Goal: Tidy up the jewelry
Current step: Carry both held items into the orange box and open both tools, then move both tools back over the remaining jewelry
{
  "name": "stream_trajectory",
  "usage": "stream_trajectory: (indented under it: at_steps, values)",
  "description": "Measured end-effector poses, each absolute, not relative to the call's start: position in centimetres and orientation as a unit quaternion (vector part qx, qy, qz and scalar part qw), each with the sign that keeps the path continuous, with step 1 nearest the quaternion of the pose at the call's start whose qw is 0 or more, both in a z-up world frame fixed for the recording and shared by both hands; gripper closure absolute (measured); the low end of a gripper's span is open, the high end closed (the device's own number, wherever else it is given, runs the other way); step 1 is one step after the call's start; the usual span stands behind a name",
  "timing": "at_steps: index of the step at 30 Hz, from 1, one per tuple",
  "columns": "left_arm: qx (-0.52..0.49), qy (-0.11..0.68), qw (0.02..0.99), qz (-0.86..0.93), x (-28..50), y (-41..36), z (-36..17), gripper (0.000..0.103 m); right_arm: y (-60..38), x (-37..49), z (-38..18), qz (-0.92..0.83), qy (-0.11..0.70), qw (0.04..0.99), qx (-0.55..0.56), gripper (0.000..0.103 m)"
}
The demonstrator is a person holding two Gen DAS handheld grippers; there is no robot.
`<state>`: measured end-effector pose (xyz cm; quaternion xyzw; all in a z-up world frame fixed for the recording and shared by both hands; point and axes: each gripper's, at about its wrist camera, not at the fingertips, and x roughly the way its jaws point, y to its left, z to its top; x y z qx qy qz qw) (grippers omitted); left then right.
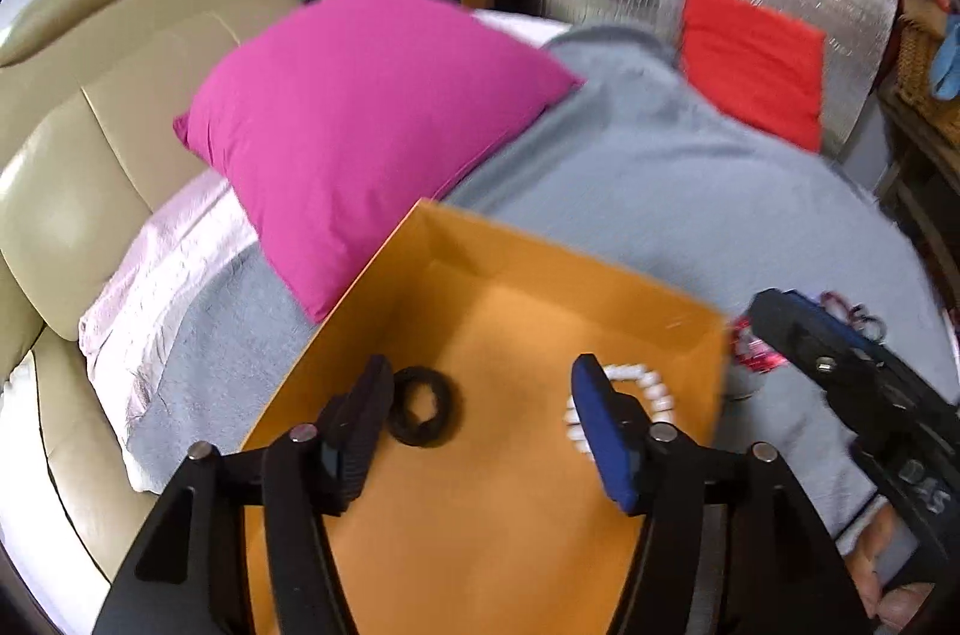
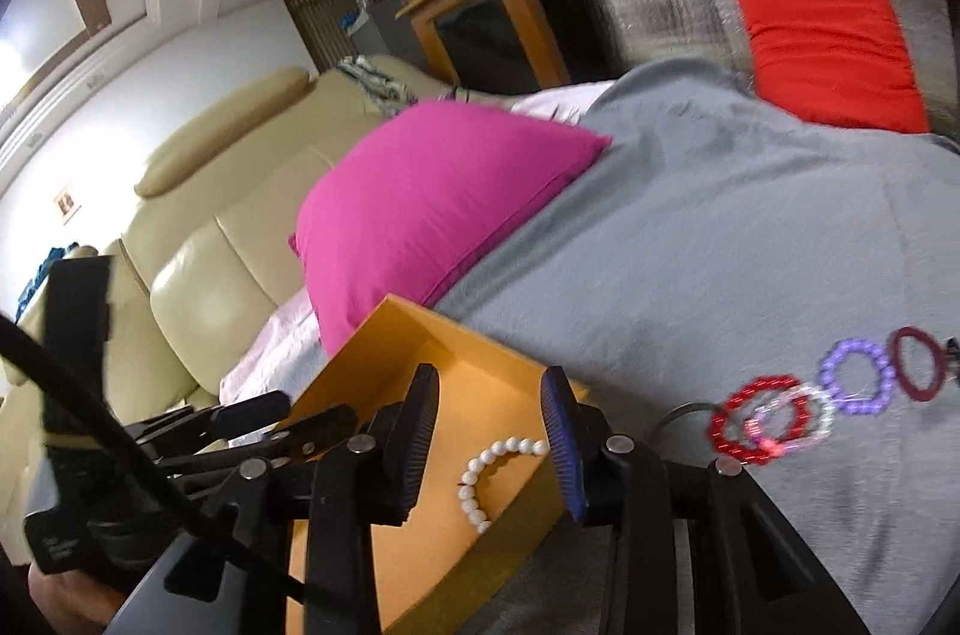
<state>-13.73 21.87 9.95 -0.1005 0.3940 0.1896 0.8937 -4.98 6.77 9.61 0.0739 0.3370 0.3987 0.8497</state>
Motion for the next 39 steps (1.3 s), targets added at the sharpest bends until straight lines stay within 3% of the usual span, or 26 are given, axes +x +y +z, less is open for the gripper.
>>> stream_trajectory:
  at_steps: [2, 4, 12, 15, 24, 29, 39]
  values:
    - [-0.1, 0.373, 0.903, 0.187, -14.0, 20.4, 11.4, 0.028, 5.5, -5.0, 10.3, 0.392, 0.329, 0.855, 0.079, 0.064]
    - [-0.098, 0.353, 0.912, 0.184, -14.2, 18.7, 12.6, 0.025, 3.9, -4.9, 10.8, 0.382, 0.324, 0.862, 0.083, 0.064]
    - [-0.125, 0.309, 0.933, 0.138, -14.1, 11.8, 14.8, 0.022, -4.3, -4.0, 12.5, 0.329, 0.315, 0.885, 0.101, 0.062]
    - [-0.122, 0.31, 0.932, 0.145, -13.9, 10.1, 13.7, 0.022, -8.7, -3.3, 12.9, 0.302, 0.313, 0.891, 0.128, 0.053]
    - [-0.058, 0.331, 0.938, 0.089, -13.5, 4.4, 8.2, 0.022, -16.9, -1.4, 12.2, 0.254, 0.327, 0.894, 0.172, 0.053]
    - [-0.032, 0.395, 0.914, 0.084, -11.8, 3.7, 4.2, 0.022, -18.7, -1.2, 11.1, 0.235, 0.349, 0.891, 0.17, 0.053]
    - [-0.053, 0.41, 0.908, 0.07, -11.1, 4.2, 3.2, 0.022, -21.2, 0.5, 7.2, 0.207, 0.413, 0.862, 0.211, 0.053]
